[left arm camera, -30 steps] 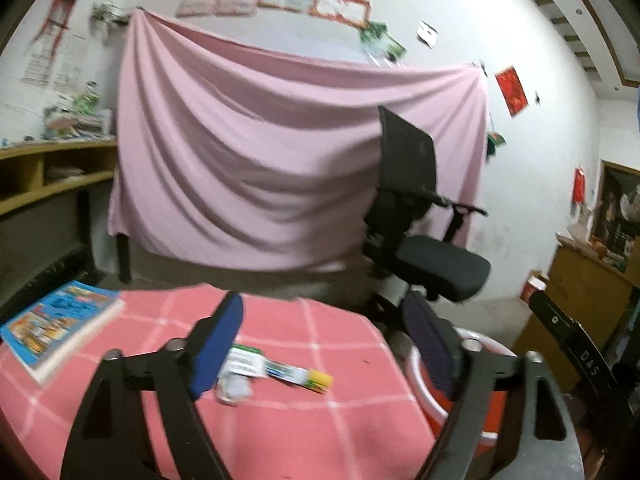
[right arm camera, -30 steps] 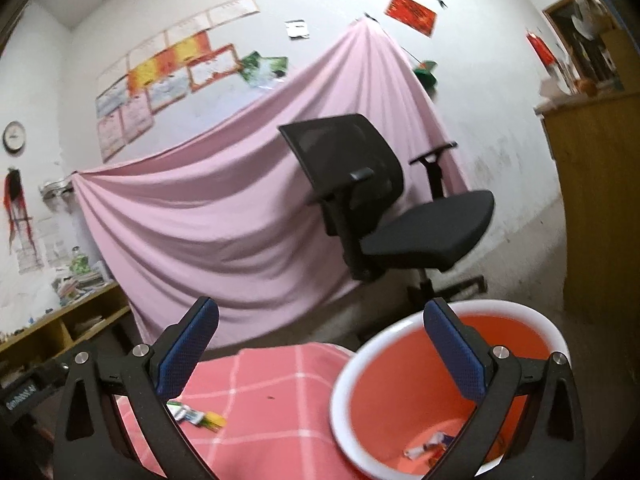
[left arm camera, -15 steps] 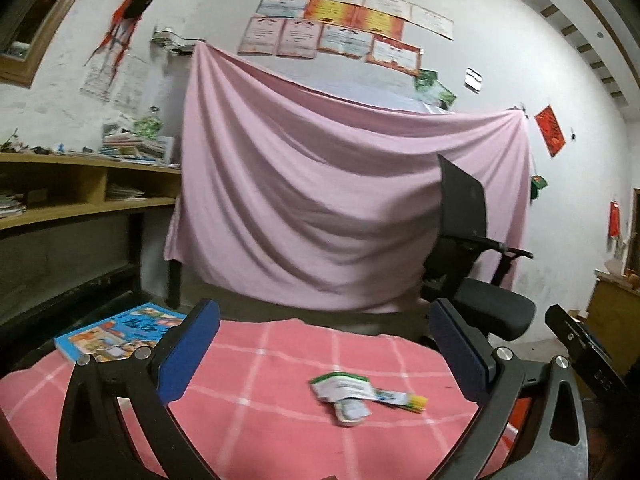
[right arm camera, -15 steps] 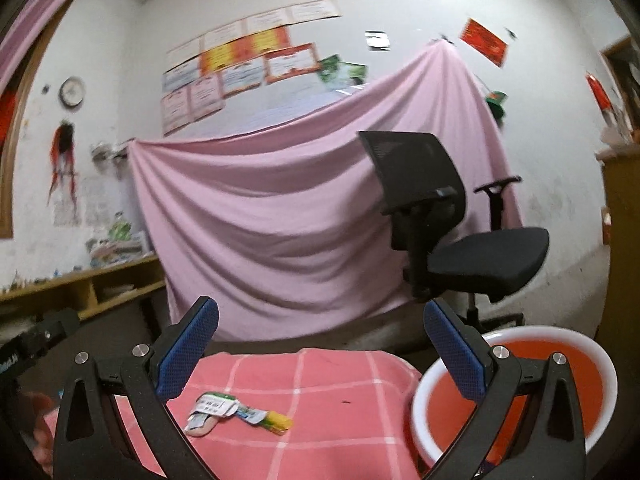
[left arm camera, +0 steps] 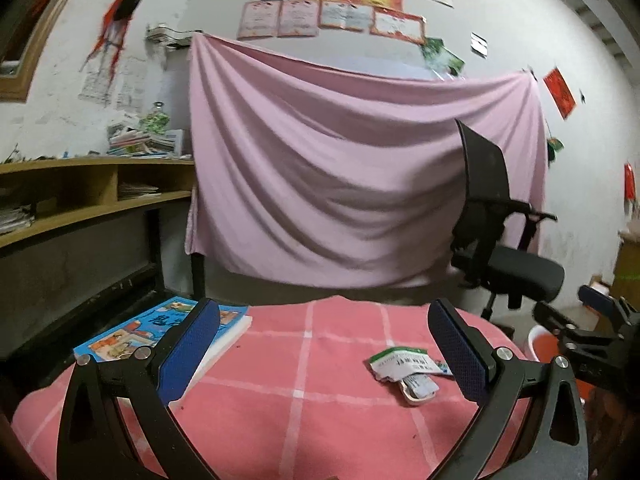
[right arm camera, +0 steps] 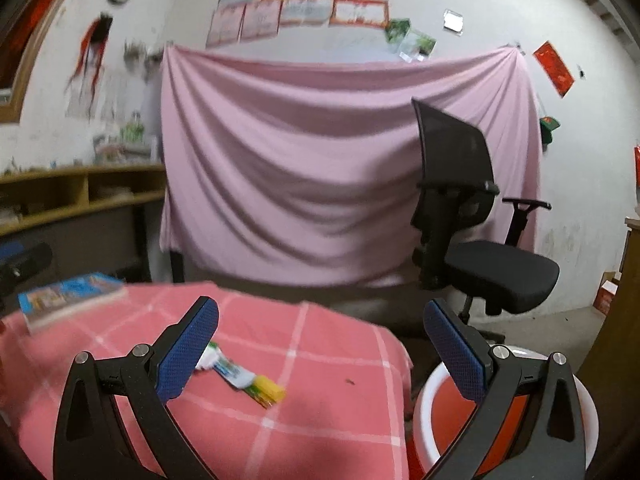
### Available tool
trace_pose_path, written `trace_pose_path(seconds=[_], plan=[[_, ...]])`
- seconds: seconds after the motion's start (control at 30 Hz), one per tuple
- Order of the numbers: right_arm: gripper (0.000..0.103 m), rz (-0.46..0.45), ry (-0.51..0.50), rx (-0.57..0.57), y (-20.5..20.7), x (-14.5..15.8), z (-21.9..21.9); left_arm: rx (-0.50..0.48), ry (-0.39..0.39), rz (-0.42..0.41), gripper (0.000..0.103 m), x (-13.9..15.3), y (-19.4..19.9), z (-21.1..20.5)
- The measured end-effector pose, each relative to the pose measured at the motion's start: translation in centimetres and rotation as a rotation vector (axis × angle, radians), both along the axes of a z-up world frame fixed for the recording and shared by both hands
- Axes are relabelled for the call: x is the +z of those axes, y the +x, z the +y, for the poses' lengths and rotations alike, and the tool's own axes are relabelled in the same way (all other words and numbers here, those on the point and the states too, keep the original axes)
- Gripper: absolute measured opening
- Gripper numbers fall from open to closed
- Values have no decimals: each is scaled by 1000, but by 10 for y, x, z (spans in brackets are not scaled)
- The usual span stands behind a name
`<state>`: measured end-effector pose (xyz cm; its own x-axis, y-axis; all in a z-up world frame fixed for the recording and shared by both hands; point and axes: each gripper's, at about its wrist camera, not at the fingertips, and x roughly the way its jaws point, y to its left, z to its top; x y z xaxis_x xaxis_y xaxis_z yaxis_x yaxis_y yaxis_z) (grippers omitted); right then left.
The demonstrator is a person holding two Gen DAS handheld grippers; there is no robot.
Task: Collect trash
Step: 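Move both tools back over the table toward the remaining items, then grasp the white plastic roller with the left tool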
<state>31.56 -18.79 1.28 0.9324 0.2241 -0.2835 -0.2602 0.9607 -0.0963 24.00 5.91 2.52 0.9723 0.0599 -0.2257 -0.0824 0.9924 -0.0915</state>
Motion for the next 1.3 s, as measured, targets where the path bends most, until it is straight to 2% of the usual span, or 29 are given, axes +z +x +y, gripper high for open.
trace_pose_path(seconds=[0.13, 0.23, 0.33, 0.43, 0.47, 0.6, 0.67, 0.77, 0.9, 0.97, 1.07, 1.17, 1.3], plan=[[103, 105, 21, -12, 15, -8, -8, -44, 22, 71, 102, -8, 14, -10], [103, 176, 48, -5, 23, -14, -15, -92, 20, 156, 102, -16, 29, -17], [90, 241, 58, 35, 30, -19, -17, -111, 5, 242, 102, -24, 44, -24], [78, 318, 26, 68, 39, -26, -12, -144, -5, 311, 101, -30, 56, -32], [73, 335, 29, 77, 41, -27, -12, -155, -4, 324, 98, -32, 58, -34], [66, 399, 38, 104, 51, -34, -13, -219, 34, 381, 90, -39, 68, -48], [58, 431, 34, 116, 57, -38, -12, -257, 51, 423, 76, -44, 75, -57], [51, 474, 45, 141, 65, -41, -14, -306, 60, 499, 62, -54, 89, -70], [47, 489, 42, 163, 71, -42, -13, -340, 8, 583, 50, -65, 109, -75], [43, 500, 36, 174, 74, -43, -11, -335, -22, 616, 39, -69, 118, -74], [39, 522, 19, 192, 77, -46, -6, -318, -34, 619, 28, -67, 120, -72], [33, 554, -15, 216, 79, -51, 2, -310, -49, 612, 25, -64, 121, -68], [33, 568, -50, 259, 76, -54, 12, -299, -73, 595, 25, -60, 113, -60]])
